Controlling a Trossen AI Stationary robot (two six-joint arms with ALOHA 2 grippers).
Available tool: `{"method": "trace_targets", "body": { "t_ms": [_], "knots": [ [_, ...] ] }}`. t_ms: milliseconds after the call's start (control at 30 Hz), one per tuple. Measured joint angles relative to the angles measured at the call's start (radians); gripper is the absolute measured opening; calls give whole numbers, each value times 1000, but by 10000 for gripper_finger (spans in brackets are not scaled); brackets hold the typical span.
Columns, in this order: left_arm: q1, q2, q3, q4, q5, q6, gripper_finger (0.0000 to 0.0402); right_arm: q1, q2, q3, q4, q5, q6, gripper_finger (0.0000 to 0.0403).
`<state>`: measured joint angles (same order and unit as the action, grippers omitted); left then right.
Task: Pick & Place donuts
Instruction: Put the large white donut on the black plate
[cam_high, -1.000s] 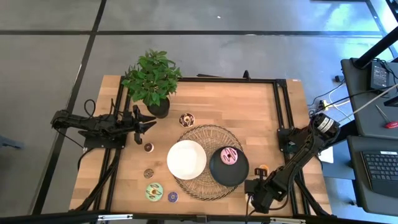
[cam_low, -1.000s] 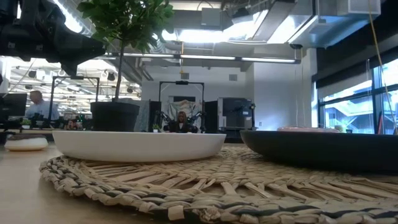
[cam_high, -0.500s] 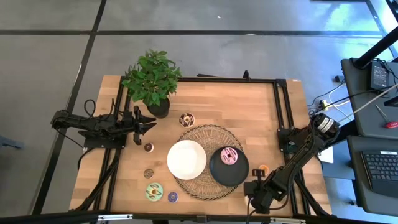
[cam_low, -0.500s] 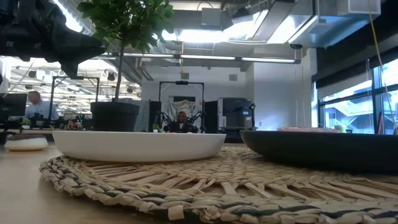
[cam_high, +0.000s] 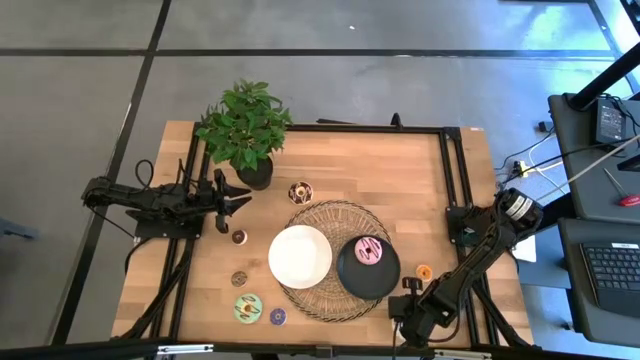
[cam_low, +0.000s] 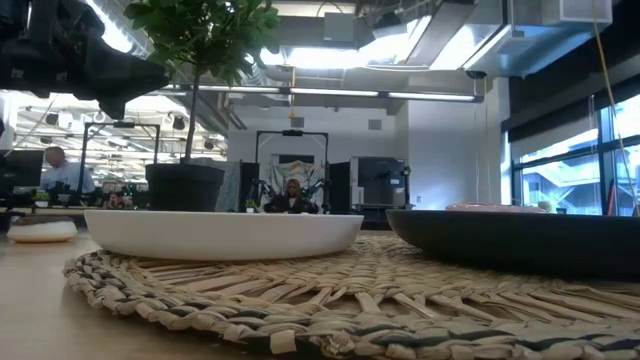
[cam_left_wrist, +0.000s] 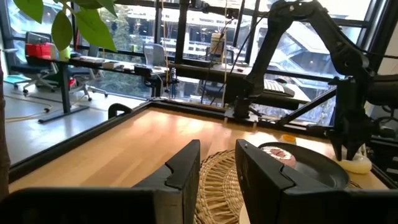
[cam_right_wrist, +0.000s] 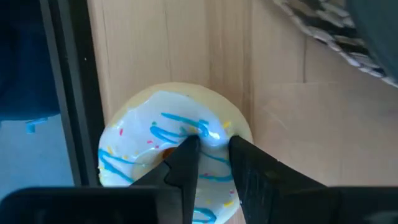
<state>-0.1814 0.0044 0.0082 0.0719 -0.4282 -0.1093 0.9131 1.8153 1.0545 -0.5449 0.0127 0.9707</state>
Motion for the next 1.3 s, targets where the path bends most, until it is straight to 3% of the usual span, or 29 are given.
{"method": "trace_targets", "body": {
  "t_ms": [200, 467, 667, 833, 1067, 1200, 1300],
  "knots": [
    [0, 0, 0, 7, 0, -2, 98, 0, 0, 0, -6, -5, -3, 89],
    [0, 0, 0, 7, 0, -8, 98, 0, -1, 0, -36, -33, -4, 12],
    [0, 0, 0, 7, -1, -8, 98, 0, -16, -2, -55, -53, 49, 15],
    [0, 0, 0, 7, 1, -11, 98, 4, -129, -3, -160, -94, 136, 5],
    [0, 0, 0, 7, 1, -11, 98, -45, -269, 79, -394, 95, 227, 4],
    [0, 0, 0, 7, 0, -11, 98, -140, -289, 108, -382, 235, 117, 4],
    [0, 0, 0, 6, 1, -18, 98, -216, -280, 109, -314, 254, -10, 4]
  ]
}}
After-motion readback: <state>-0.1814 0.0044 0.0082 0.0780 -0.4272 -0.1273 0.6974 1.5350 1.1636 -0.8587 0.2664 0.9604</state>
